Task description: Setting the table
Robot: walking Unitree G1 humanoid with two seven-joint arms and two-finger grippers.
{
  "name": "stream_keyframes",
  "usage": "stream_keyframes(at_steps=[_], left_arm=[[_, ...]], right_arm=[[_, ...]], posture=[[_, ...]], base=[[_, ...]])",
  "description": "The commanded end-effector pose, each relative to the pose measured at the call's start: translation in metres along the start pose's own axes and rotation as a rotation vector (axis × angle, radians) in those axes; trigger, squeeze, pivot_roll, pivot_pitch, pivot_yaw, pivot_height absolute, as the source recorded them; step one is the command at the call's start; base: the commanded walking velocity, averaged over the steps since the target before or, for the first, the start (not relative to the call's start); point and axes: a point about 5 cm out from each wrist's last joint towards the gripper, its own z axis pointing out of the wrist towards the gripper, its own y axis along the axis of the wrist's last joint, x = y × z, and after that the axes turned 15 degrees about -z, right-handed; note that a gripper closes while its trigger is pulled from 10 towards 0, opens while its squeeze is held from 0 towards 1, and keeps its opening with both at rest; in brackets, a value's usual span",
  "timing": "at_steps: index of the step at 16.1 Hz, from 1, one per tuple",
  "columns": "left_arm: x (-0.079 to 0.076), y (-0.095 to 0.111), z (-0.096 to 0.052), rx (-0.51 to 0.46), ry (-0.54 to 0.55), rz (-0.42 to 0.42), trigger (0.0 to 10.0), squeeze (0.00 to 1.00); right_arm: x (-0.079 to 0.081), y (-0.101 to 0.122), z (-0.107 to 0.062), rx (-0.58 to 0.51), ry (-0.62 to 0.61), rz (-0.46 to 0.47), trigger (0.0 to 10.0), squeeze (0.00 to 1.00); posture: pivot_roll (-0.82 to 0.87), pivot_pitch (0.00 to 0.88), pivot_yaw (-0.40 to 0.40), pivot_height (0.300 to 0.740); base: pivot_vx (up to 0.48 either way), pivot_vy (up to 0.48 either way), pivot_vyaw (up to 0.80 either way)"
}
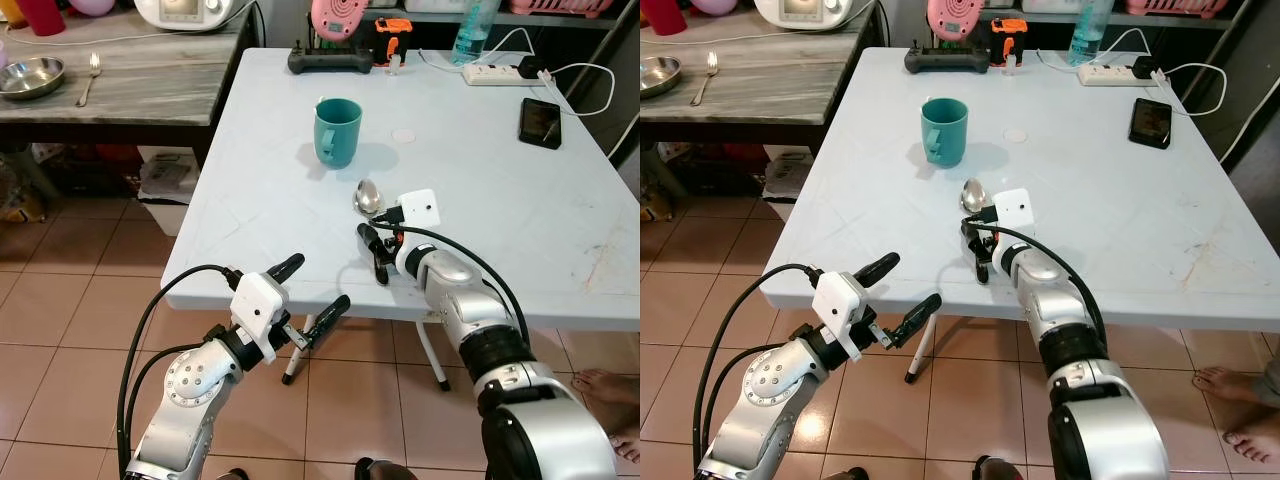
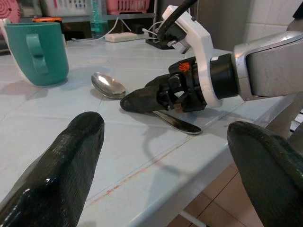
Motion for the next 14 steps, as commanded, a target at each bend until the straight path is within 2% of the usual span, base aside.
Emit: stream_keyframes(at_steps=[1, 7, 10, 14], left_arm=[[-0.001, 0.002, 0.001, -0.004, -0.015, 0.012, 10.0, 0.0], [-0.002, 0.002, 0.001, -0.004, -0.026, 0.011, 10.0, 0.0], [-0.002, 0.003, 0.0, -0.004, -0.026, 0.018, 10.0, 0.0], [-0.003, 0.003, -0.001, -0.005, -0.031, 0.02, 10.0, 0.0]], right_arm=[[-0.003, 0.001, 0.002, 0.009, 0.005, 0.003, 0.0, 0.0], [0.004, 0.005, 0.007, -0.005, 0.084, 0.027, 0.0, 0.0], [0.008, -0.001, 0.007, 0.006, 0.115, 0.092, 0.0, 0.0], [0.013, -0.011, 0.005, 0.031, 0.159, 0.106, 0.0, 0.0]], posture=[[-0.17, 0.178, -0.003, 0.74], [-0.16, 0.171, 0.0, 0.74], [-0.16, 0.172, 0.003, 0.74], [-0.16, 0.173, 0.001, 0.74]], base=[[0.0, 0.0, 0.0], [0.0, 0.0, 0.0], [0.0, 0.0, 0.0], [0.0, 0.0, 0.0]])
